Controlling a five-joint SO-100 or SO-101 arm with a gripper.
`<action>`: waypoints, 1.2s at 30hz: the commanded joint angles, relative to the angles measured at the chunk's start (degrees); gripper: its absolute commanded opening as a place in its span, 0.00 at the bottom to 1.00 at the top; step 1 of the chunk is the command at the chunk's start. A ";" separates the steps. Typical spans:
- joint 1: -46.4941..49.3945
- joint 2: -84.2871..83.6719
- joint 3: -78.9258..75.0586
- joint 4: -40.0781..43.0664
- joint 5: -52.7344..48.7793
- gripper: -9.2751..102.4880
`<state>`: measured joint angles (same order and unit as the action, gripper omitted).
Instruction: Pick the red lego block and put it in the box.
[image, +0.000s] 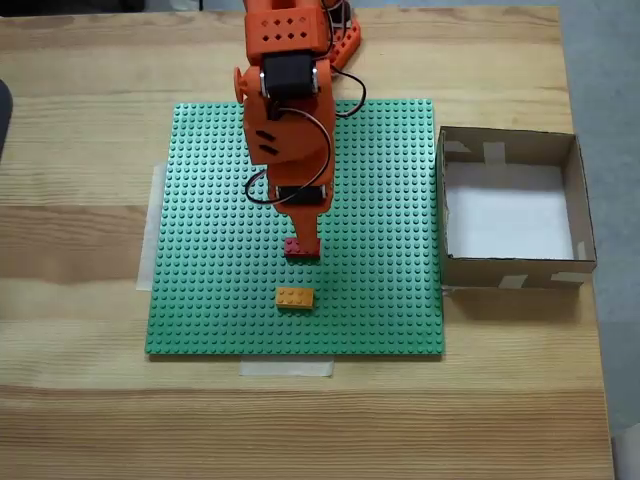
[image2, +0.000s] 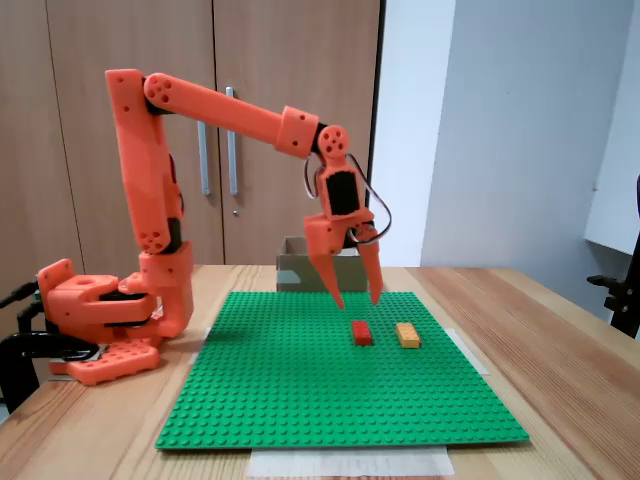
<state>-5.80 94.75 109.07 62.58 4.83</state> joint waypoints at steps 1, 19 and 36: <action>0.26 -0.35 -1.32 -0.62 0.35 0.26; 2.46 -5.54 -3.96 -1.05 0.35 0.26; 2.99 -8.17 -5.01 -1.85 -0.26 0.26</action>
<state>-2.64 86.66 106.26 61.35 4.75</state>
